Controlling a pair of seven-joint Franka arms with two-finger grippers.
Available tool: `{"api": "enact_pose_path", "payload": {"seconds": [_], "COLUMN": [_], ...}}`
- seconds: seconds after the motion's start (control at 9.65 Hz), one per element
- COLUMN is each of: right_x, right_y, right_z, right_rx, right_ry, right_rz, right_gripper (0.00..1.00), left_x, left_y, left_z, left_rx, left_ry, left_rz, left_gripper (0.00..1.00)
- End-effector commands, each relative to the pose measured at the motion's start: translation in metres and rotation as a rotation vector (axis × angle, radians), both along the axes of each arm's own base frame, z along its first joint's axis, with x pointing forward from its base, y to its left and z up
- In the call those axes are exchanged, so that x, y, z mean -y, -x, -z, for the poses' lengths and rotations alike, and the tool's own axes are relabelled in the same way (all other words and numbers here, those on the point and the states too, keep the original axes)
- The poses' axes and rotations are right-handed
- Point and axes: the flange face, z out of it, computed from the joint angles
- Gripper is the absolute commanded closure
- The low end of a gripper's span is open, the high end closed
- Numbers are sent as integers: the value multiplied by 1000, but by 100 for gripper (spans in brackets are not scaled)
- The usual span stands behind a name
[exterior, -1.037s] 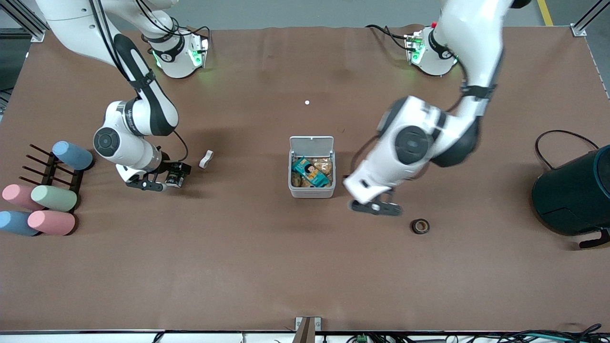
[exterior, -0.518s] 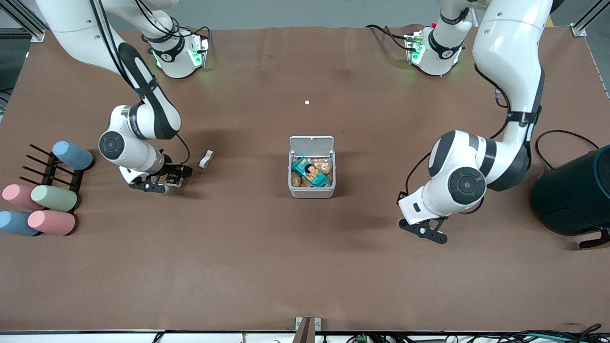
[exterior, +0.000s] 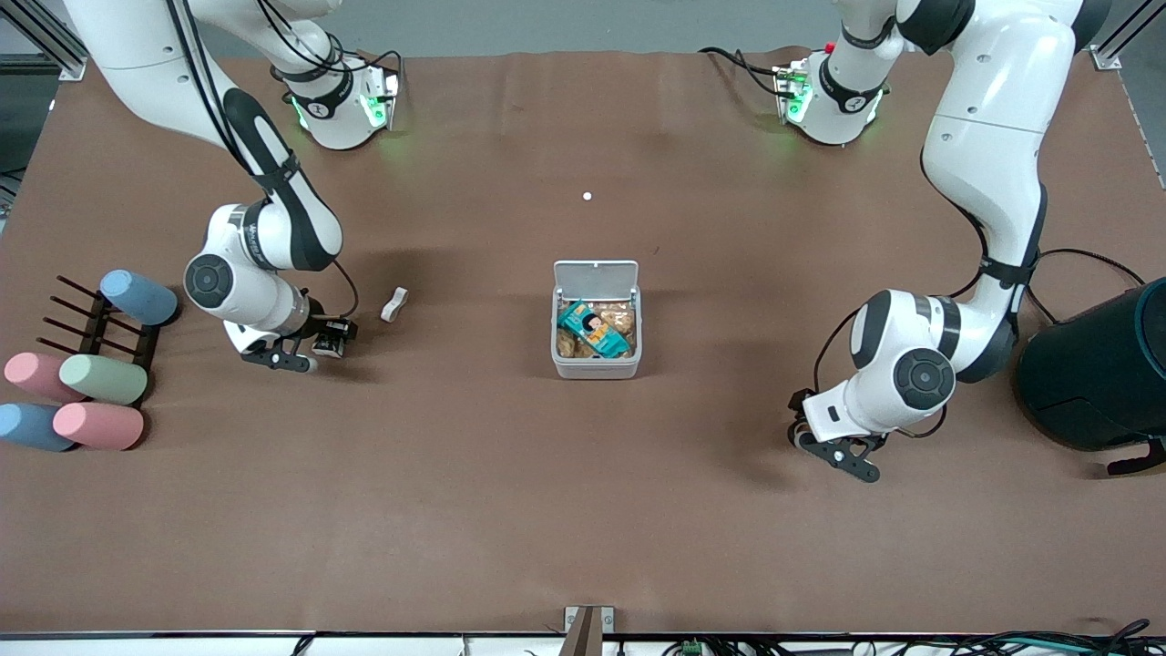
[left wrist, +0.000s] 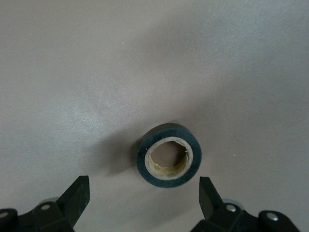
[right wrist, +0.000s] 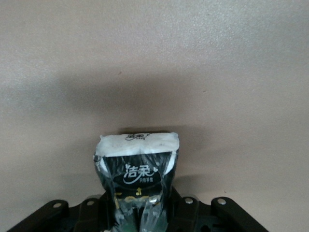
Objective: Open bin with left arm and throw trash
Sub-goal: 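Grasp the tape with the left gripper while the right gripper lifts the tissues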
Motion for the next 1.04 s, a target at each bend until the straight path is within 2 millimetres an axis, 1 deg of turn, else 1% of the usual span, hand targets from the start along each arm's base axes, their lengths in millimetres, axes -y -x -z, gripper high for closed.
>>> {"api": "enact_pose_path", "payload": {"seconds": [0.0,0.1,0.21,0.41,0.52,0.62,0.73,0.83,0.93], "right_x": [-1,-16,-47,-129,-179,-225,-279,-325,-356], "right_y": [1,-9,-23,-59,-69,-73,-73,-72,-74], "right_z": [-13,-30,-53,-134,-173,-210,-223,-238,-235], "right_rx": [-38,-36,-55,-75,-30,11,26,56,71], "right_ry": [-2,12,29,57,37,-29,-78,-111,-132], "right_rz": [48,143,221,368,405,463,489,535,608], "right_gripper": [97,97,97,97,97,97,97,97,97], "left_x": [9,13,15,13,12,11,11,9,8], "left_y": [3,4,5,3,1,0,0,-1,-1], "left_z": [1,1,8,12,15,20,18,15,14], "left_rx": [7,-3,-15,-1,20,25,26,30,31], "left_ry": [21,57,69,70,73,75,75,73,75], "left_rz": [-13,-47,-58,-50,-43,-45,-45,-44,-49], "left_gripper": [0,0,0,0,0,0,1,14,53]}}
